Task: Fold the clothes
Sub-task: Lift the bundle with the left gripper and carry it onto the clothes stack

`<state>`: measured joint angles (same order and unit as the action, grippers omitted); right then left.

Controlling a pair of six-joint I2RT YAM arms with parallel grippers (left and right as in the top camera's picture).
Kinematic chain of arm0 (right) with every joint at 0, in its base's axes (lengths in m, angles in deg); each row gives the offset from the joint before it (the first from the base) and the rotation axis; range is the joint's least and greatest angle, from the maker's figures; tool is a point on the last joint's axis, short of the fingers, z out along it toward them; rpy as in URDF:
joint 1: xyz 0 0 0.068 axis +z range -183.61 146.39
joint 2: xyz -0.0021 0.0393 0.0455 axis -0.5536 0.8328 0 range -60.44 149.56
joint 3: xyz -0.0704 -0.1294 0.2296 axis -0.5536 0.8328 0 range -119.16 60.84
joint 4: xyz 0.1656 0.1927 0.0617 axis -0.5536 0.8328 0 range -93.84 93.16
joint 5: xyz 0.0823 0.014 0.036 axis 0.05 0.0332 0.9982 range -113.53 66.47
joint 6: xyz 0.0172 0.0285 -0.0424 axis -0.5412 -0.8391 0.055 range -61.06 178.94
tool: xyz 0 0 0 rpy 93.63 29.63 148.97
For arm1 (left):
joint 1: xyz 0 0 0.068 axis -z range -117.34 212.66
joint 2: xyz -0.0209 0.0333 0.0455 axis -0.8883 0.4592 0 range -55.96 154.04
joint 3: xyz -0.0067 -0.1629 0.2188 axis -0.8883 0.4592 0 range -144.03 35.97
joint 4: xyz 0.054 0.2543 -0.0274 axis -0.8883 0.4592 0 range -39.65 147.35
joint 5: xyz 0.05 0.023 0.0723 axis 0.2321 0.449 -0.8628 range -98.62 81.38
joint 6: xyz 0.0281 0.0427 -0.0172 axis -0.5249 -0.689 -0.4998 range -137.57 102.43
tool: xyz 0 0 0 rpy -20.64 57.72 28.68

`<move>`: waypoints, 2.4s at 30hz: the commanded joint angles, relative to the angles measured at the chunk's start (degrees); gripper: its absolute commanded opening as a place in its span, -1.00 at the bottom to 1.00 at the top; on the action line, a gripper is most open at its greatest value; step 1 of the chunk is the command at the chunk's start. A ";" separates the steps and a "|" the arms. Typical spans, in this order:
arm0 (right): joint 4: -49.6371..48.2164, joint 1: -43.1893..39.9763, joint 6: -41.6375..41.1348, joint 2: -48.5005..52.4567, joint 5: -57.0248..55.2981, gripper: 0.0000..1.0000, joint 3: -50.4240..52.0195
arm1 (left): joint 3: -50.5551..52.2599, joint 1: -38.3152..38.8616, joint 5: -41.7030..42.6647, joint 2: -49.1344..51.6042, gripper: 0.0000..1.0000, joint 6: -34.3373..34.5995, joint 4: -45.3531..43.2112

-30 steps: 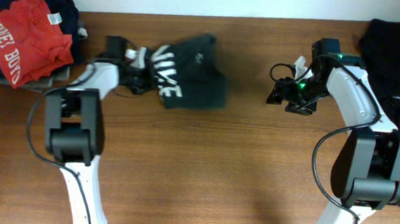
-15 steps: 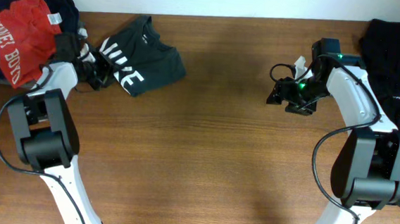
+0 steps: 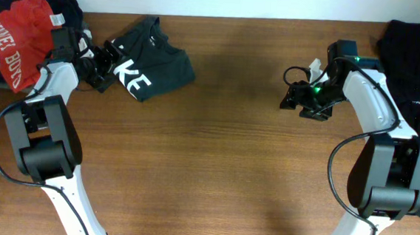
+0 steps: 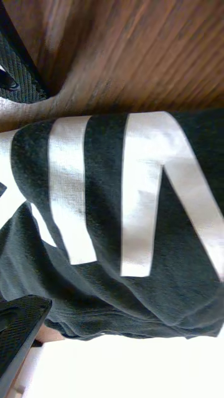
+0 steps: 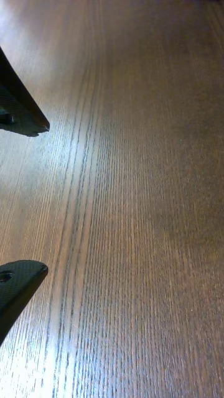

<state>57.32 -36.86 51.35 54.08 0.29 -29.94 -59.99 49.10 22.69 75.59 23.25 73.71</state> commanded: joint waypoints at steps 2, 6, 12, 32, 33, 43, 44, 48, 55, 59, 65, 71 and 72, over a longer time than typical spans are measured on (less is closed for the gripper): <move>-0.17 -0.15 -0.46 0.24 -0.07 0.38 0.26 | 2.51 0.33 -8.22 5.35 0.98 -0.04 0.00; -0.09 -0.15 -0.48 0.24 -0.04 0.38 0.26 | 2.51 2.25 -7.17 8.37 0.98 1.42 -2.32; 0.09 -0.15 -0.48 0.24 -0.04 0.38 0.26 | 2.51 4.44 -4.76 11.28 0.24 2.23 -4.72; 0.09 -0.15 -1.55 0.24 -0.09 0.38 0.26 | -4.85 5.68 -1.07 11.47 -0.99 -8.68 -6.58; 0.11 -0.15 -1.53 0.24 -0.07 0.38 0.26 | -6.10 5.68 -1.09 11.47 -0.99 -9.60 -6.21; 1.25 -0.15 -1.53 0.24 -0.07 0.37 0.26 | -22.80 4.37 -4.85 11.47 -0.99 -17.49 0.02; 1.42 -0.15 -1.53 0.24 -0.07 0.37 0.26 | -24.50 4.24 -6.10 11.47 -0.99 -18.18 1.33; 2.16 -0.15 -1.53 0.24 -0.09 0.37 0.26 | -30.34 3.80 -10.27 11.47 -0.99 -21.24 5.97; 2.43 -0.15 -1.53 0.24 -0.07 0.37 0.26 | -41.44 1.95 -16.74 11.47 -0.99 -24.33 15.93; 2.45 -0.15 -1.53 0.24 -0.07 0.37 0.26 | -47.15 1.53 -22.23 11.47 -0.99 -27.82 20.24; 2.60 -0.15 -1.53 0.24 -0.07 0.37 0.26 | -49.07 0.15 -25.20 11.47 -0.99 -30.38 20.85; 3.19 -0.15 -1.53 0.24 -0.07 0.37 0.26 | -49.07 -2.14 -29.42 11.47 -0.99 -33.66 20.61; 3.23 -0.15 -1.53 0.24 -0.07 0.37 0.26 | -49.07 -2.51 -29.97 11.47 -0.99 -34.05 20.59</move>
<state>60.32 -36.86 50.08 54.08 0.31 -29.94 -107.77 48.47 -3.02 87.13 -7.46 94.91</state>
